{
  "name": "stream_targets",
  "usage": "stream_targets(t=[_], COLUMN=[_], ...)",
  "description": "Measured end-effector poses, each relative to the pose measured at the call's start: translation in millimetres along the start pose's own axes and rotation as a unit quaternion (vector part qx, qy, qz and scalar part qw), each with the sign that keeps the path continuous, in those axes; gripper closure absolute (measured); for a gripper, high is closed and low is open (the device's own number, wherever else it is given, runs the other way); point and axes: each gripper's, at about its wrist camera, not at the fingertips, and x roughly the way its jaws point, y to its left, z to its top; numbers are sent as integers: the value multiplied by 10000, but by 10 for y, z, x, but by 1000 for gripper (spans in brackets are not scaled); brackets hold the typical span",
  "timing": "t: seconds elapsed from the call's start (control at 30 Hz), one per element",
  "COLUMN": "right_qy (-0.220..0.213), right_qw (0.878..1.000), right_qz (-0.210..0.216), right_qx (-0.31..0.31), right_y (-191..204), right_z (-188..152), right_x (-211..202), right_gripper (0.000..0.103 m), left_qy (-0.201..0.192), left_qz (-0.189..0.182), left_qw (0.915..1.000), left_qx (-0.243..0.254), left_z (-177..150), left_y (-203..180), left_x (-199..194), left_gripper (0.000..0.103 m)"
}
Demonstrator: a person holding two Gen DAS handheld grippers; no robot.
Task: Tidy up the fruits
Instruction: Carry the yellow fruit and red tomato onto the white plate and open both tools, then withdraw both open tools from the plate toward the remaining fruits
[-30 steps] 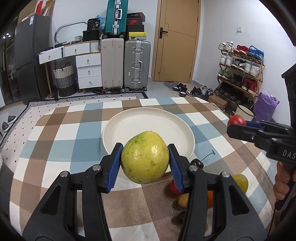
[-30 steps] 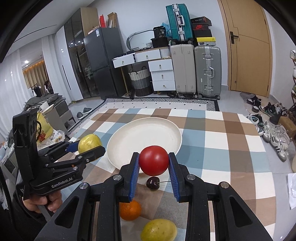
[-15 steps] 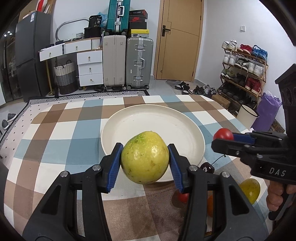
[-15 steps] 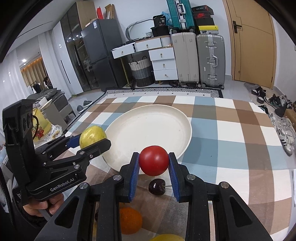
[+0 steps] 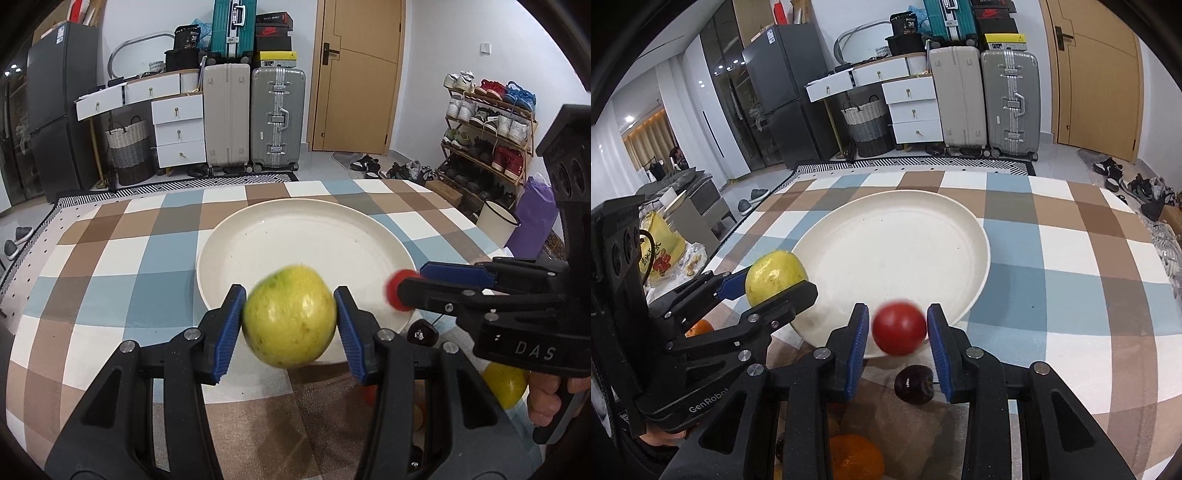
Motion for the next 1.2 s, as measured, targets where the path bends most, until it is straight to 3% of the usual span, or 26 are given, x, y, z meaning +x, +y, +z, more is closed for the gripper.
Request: stream_targets(t=[0.1,0.17,0.23,0.3,0.4,0.47,0.53,0.6,0.93,1.07,1.2], right_qy=[-104,-153,-253,-306,-399,-432,-472,-554,-977,-1019,-1054], right_qw=[9999,9999,9997,9995,9992,9991,9988,9983,9947,9946,9943], right_qz=[-12,-36,-34,-29,-50,45,48,-82,-152,-61,-142], right_qx=[57,59,53,40,11,-40,-115,-156,-293,-200,-87], right_y=[-39,-53,-64,-72,-88,-88,-84,-73,-78,-135,-207], right_z=[9,5,-4,-21,-59,-101,-163,-234,-502,-628,-694], right_x=[-76,-145,-230,-301,-397,-474,-555,-628,-1007,-1125,-1208], right_gripper=[65,62,53,43,22,17,10,3,1,1,1], left_qy=[-63,-76,-141,-241,-246,-283,-348,-366,-473,-453,-429], left_qz=[-49,-38,6,20,-29,6,103,115,297,250,484], left_qw=[10000,10000,9999,9996,9995,9994,9991,9989,9965,9973,9973], left_qx=[-16,-41,-76,-124,-187,-196,-223,-275,-617,-518,-349], left_z=[19,22,19,6,-44,-83,-129,-180,-380,-439,-474], left_y=[-8,4,22,51,108,122,123,127,173,92,-16], left_x=[-26,-43,-77,-151,-301,-389,-486,-592,-978,-1064,-1062], left_gripper=[55,46,27,18,15,12,0,0,0,0,0])
